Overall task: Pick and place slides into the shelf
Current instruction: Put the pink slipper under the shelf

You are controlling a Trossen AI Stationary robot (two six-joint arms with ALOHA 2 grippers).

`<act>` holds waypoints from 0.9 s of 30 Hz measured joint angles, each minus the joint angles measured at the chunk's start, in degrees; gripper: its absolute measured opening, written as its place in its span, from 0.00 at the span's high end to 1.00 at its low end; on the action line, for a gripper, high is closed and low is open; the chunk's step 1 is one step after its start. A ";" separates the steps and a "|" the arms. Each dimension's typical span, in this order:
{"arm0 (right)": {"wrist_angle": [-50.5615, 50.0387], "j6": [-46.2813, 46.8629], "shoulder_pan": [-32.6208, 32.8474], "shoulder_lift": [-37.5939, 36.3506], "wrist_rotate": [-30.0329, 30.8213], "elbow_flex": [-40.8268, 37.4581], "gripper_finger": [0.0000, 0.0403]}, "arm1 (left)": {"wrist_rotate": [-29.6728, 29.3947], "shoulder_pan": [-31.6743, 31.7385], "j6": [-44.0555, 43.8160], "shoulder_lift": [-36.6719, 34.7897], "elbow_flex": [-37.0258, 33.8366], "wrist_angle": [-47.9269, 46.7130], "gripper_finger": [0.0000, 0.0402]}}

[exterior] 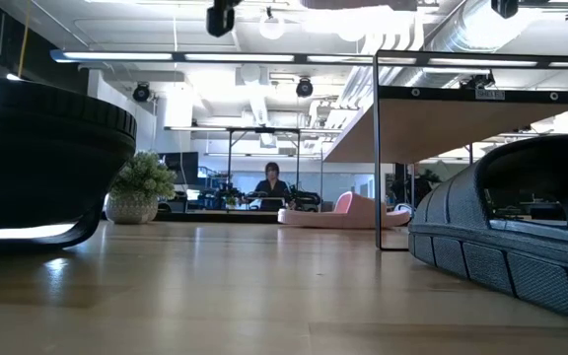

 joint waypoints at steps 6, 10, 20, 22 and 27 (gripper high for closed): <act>1.07 -0.34 0.00 0.46 -0.31 0.00 0.99 | 4.28 0.36 -3.21 4.54 -0.02 3.69 0.63; 0.97 -0.09 0.00 0.51 -0.40 0.00 0.99 | 5.86 0.34 -4.32 5.97 -0.02 6.74 0.60; 1.16 0.30 -0.02 1.47 -0.02 0.07 0.99 | 6.55 0.32 -5.03 6.22 -0.02 11.03 0.57; 1.58 0.27 0.01 1.62 -0.45 0.07 0.99 | 6.11 0.32 -5.17 6.24 -0.02 11.74 0.57; 2.02 0.53 0.04 1.72 -0.86 0.07 0.99 | 7.35 0.32 -5.30 6.24 -0.02 14.38 0.57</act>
